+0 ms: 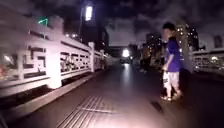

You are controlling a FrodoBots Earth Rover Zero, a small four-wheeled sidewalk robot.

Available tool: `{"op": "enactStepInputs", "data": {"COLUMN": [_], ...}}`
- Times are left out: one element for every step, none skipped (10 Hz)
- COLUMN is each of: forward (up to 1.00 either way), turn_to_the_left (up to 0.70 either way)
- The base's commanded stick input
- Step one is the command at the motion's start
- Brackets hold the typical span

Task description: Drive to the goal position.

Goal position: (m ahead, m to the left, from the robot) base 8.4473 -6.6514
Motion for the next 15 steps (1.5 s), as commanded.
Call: {"op": "enactStepInputs", "data": {"forward": [0.45, 0.45, 0.45, 0.45, 0.45, 0.45, 0.45, 0.45, 0.45, 0.45, 0.45, 0.45, 0.45, 0.45, 0.45], "turn_to_the_left": [0.00, 0.00, 0.00, 0.00, 0.00, 0.00, 0.00, 0.00, 0.00, 0.00, 0.00, 0.00, 0.00, 0.00, 0.00]}}
